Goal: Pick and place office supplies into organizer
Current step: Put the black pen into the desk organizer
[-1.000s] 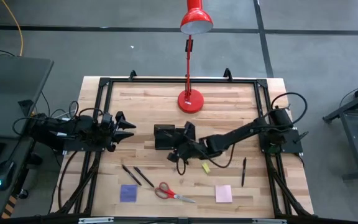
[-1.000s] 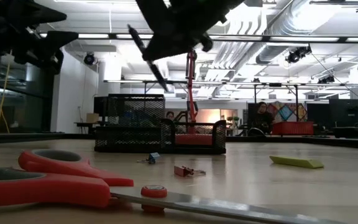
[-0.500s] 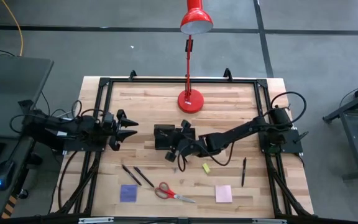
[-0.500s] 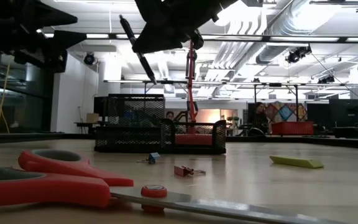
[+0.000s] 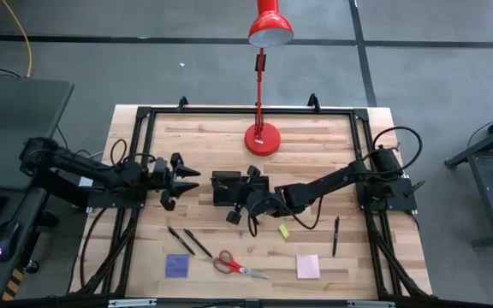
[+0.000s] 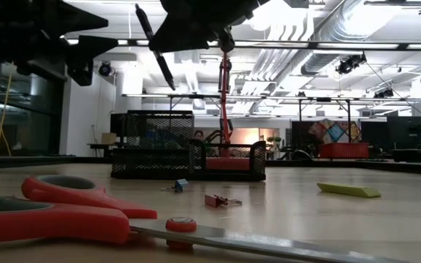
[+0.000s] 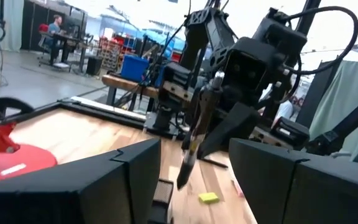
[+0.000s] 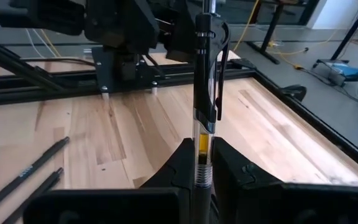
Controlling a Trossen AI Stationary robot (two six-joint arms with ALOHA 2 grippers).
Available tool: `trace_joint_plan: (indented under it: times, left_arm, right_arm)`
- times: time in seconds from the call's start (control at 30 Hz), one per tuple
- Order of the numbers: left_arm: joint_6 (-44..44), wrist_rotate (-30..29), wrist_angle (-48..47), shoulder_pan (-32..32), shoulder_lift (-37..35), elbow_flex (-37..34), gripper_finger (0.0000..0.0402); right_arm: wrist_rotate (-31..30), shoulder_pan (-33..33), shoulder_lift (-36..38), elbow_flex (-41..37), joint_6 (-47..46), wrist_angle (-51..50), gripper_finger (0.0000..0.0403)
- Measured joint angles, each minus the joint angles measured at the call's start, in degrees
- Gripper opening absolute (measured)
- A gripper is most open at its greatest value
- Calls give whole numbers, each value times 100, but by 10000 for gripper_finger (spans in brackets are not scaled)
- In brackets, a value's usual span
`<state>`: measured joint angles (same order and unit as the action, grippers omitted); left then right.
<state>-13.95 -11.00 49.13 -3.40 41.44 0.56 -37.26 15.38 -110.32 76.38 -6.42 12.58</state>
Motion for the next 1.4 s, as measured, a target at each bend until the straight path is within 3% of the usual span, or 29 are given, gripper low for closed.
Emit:
trace_joint_plan:
  times: [0.3, 0.73, 1.1, 1.4]
  left_arm:
    - [59, 92, 1071, 0, 1150, 87, 184]
    - [537, 242, 1074, 0, 2747, 1063, 184]
    - [632, 369, 1074, 7, 2844, 1290, 178]
    - [628, 360, 1061, 7, 2842, 1290, 101]
  right_arm:
    - [373, -156, 0, 0, -236, 19, 16]
    - [360, -195, 0, 1, -293, 12, 16]
    - [305, -152, 0, 2, -511, -275, 16]
    - [186, -97, 0, 1, -505, -288, 16]
